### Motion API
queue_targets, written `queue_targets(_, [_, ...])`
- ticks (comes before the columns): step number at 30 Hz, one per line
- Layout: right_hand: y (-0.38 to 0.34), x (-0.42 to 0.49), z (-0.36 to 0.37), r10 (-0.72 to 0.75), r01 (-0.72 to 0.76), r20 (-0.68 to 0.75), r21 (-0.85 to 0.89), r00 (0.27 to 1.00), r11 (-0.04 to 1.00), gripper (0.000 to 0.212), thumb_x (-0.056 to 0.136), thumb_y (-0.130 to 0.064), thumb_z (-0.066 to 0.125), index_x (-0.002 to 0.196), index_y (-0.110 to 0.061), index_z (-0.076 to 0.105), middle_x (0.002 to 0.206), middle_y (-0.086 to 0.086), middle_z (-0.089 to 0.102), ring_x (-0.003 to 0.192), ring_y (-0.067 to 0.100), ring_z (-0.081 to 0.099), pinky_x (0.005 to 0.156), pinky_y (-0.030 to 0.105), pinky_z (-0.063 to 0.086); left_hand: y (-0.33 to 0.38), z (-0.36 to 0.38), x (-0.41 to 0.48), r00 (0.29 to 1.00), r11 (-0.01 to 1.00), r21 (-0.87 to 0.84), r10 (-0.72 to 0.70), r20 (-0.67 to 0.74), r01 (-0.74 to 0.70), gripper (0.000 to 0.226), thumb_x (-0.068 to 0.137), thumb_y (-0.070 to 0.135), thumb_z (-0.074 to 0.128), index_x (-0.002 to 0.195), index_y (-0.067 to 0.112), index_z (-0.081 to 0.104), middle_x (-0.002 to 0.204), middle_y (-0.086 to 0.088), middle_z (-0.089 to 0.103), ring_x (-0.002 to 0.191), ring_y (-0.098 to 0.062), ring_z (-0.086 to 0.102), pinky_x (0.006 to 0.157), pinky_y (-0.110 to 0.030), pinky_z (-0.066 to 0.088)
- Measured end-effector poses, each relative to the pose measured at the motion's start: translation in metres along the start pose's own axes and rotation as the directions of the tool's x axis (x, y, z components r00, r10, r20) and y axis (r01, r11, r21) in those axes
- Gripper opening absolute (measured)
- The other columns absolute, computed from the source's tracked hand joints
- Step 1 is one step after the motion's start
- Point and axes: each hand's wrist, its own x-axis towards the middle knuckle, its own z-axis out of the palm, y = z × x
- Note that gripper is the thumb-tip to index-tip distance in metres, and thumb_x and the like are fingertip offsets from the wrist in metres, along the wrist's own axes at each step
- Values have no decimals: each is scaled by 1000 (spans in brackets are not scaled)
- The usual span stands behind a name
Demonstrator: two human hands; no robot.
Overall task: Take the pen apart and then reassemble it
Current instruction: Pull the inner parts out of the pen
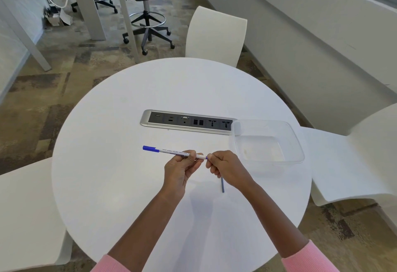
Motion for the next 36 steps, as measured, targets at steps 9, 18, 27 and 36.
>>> queue_targets(9, [13, -5, 8, -289, 252, -206, -191, 935, 949, 11, 83, -8, 60, 92, -11, 62, 77, 5, 60, 68, 14, 50, 62, 14, 36, 4, 1, 0, 999, 1000, -16, -12, -36, 11, 8, 86, -1, 55, 84, 0, 63, 70, -8, 72, 62, -15, 71, 60, -18, 57])
queue_targets(18, [13, -1, 11, -434, 309, -249, -417, 866, 855, 24, 82, -16, 47, 83, -1, 66, 76, 18, 59, 72, 29, 52, 63, 28, 35, 2, 3, 0, 1000, 1000, -15, -12, -24, 12, 7, 87, 0, 55, 84, 0, 62, 83, -15, 66, 61, -14, 70, 60, -17, 57])
queue_targets(27, [5, -1, 5, -100, 82, -157, -117, 982, 990, 29, 93, -15, 42, 75, -8, 63, 64, -1, 52, 67, 17, 48, 64, 29, 37, 1, 2, 1, 999, 1000, 2, -18, -26, 18, 7, 86, 0, 56, 84, 0, 63, 74, -11, 71, 62, -14, 70, 60, -18, 57])
queue_targets(36, [15, -3, 17, -387, 287, -265, -348, 883, 893, 12, 82, -11, 60, 94, -11, 58, 80, 1, 54, 80, 18, 51, 69, 23, 39, 7, -1, 1, 1000, 1000, -16, -11, -23, 11, 7, 86, 1, 55, 85, 0, 62, 72, -10, 71, 63, -15, 71, 62, -18, 58])
